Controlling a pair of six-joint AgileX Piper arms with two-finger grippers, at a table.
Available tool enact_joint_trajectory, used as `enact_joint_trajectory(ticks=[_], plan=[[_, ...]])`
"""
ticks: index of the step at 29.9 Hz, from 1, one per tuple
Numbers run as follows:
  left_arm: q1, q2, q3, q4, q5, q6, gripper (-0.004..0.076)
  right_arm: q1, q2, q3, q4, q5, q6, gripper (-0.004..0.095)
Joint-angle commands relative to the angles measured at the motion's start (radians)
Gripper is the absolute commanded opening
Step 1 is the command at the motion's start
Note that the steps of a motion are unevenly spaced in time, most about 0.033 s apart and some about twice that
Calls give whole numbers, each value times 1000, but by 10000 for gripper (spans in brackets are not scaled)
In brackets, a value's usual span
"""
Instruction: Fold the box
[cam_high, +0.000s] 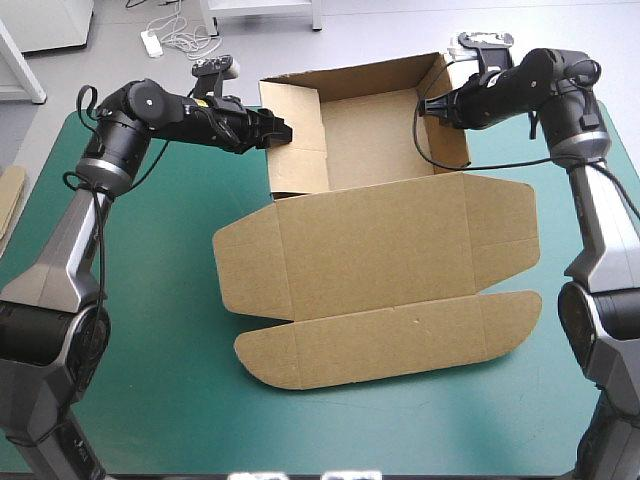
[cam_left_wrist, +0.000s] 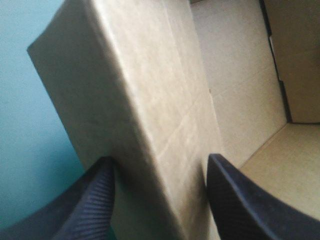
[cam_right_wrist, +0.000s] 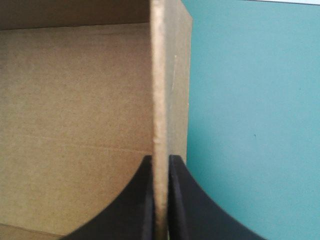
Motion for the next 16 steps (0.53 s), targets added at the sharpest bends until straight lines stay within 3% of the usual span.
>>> enact_joint_trajectory(ticks=[1,9,16], plan=[[-17,-45,-80,84,-13,-54,370,22,-33,-28,44,-24,18,-11],[-62,65,-257,316,215,-162,368,45,-11,-28,44,-41,42,-11],[-144,129,-332,420,259,-207,368,51,-11,-28,-9,-36,92,-11]])
